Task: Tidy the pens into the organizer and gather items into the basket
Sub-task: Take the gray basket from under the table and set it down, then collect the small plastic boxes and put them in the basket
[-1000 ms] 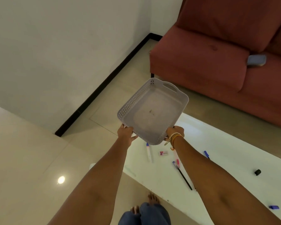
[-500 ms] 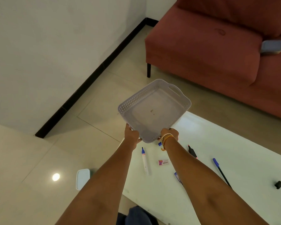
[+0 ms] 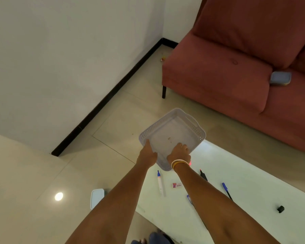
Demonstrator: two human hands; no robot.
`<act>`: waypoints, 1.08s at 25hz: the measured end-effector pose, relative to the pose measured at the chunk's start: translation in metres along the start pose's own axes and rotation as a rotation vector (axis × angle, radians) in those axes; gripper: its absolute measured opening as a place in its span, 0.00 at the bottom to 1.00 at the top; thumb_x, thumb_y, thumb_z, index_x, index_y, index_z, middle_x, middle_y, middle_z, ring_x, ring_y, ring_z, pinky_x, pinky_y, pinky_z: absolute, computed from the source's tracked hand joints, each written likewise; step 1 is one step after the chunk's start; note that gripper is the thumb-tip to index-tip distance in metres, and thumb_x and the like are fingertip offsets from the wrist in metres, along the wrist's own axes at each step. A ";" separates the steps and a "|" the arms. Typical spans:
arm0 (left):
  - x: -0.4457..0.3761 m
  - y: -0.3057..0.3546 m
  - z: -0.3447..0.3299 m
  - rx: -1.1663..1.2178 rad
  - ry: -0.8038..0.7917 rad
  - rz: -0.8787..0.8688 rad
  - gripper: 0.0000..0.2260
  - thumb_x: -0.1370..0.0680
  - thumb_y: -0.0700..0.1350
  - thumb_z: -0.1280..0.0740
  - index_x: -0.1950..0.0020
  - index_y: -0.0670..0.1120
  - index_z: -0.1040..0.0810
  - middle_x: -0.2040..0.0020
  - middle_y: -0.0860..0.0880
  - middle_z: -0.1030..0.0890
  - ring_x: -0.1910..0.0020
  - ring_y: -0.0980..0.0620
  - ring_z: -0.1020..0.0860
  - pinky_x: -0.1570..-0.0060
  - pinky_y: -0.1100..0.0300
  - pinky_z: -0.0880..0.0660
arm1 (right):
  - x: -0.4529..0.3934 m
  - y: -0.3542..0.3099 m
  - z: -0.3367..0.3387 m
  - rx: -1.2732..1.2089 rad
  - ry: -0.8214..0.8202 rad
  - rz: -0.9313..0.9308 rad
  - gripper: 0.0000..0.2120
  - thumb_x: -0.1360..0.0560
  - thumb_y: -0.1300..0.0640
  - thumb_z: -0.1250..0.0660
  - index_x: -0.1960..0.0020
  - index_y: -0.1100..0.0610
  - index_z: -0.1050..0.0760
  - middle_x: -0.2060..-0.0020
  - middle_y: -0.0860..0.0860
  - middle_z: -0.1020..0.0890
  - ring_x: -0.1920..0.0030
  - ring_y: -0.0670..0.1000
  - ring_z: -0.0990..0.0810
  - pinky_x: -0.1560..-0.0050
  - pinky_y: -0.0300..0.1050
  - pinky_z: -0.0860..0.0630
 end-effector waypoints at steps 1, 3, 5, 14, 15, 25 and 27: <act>0.015 0.013 0.022 -0.083 0.015 -0.039 0.26 0.21 0.54 0.41 0.26 0.51 0.44 0.30 0.47 0.28 0.36 0.43 0.25 0.38 0.44 0.26 | 0.014 -0.020 0.017 0.072 0.004 0.098 0.28 0.28 0.53 0.32 0.33 0.60 0.36 0.37 0.58 0.28 0.37 0.58 0.27 0.40 0.53 0.26; 0.042 0.027 0.067 -0.268 0.086 -0.066 0.27 0.21 0.54 0.41 0.25 0.51 0.47 0.27 0.49 0.34 0.32 0.45 0.29 0.37 0.39 0.29 | 0.037 -0.053 0.041 0.167 0.023 0.220 0.29 0.29 0.53 0.32 0.32 0.59 0.37 0.37 0.57 0.28 0.36 0.57 0.28 0.41 0.53 0.27; 0.060 0.023 0.104 -0.374 0.118 -0.056 0.29 0.20 0.51 0.41 0.23 0.51 0.51 0.23 0.50 0.42 0.26 0.47 0.38 0.33 0.36 0.36 | 0.057 -0.085 0.055 0.214 0.045 0.285 0.29 0.29 0.53 0.32 0.32 0.59 0.37 0.37 0.57 0.29 0.37 0.57 0.29 0.40 0.54 0.28; 0.133 -0.081 0.263 -0.549 0.109 -0.151 0.29 0.19 0.52 0.42 0.22 0.50 0.52 0.21 0.48 0.46 0.23 0.46 0.44 0.31 0.34 0.42 | 0.179 -0.230 -0.001 0.175 0.035 0.307 0.23 0.29 0.55 0.34 0.36 0.58 0.34 0.39 0.55 0.26 0.37 0.57 0.27 0.42 0.53 0.28; 0.140 -0.096 0.282 -0.564 0.099 -0.158 0.29 0.19 0.52 0.42 0.22 0.50 0.52 0.21 0.48 0.46 0.23 0.46 0.44 0.31 0.34 0.43 | 0.193 -0.244 -0.012 0.157 0.017 0.293 0.24 0.29 0.55 0.34 0.35 0.58 0.35 0.39 0.55 0.27 0.37 0.57 0.27 0.42 0.53 0.28; 0.117 -0.158 0.422 -0.543 0.057 -0.218 0.30 0.20 0.45 0.40 0.22 0.49 0.51 0.21 0.48 0.47 0.22 0.47 0.46 0.30 0.32 0.45 | 0.225 -0.386 -0.049 -0.025 -0.040 0.220 0.24 0.27 0.54 0.37 0.34 0.60 0.36 0.36 0.58 0.29 0.35 0.59 0.29 0.40 0.55 0.28; 0.092 -0.153 0.440 -0.571 0.051 -0.230 0.29 0.20 0.46 0.41 0.22 0.49 0.51 0.21 0.47 0.46 0.23 0.47 0.45 0.31 0.32 0.43 | 0.204 -0.404 -0.043 -0.028 -0.027 0.207 0.24 0.27 0.55 0.37 0.34 0.60 0.36 0.37 0.58 0.29 0.36 0.59 0.29 0.40 0.55 0.29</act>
Point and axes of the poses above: each hand's wrist, its own x-axis away from the middle knuckle, its own z-axis out of the back of the hand, y = z × x, the point moved 7 cm from there along -x, towards the middle knuckle
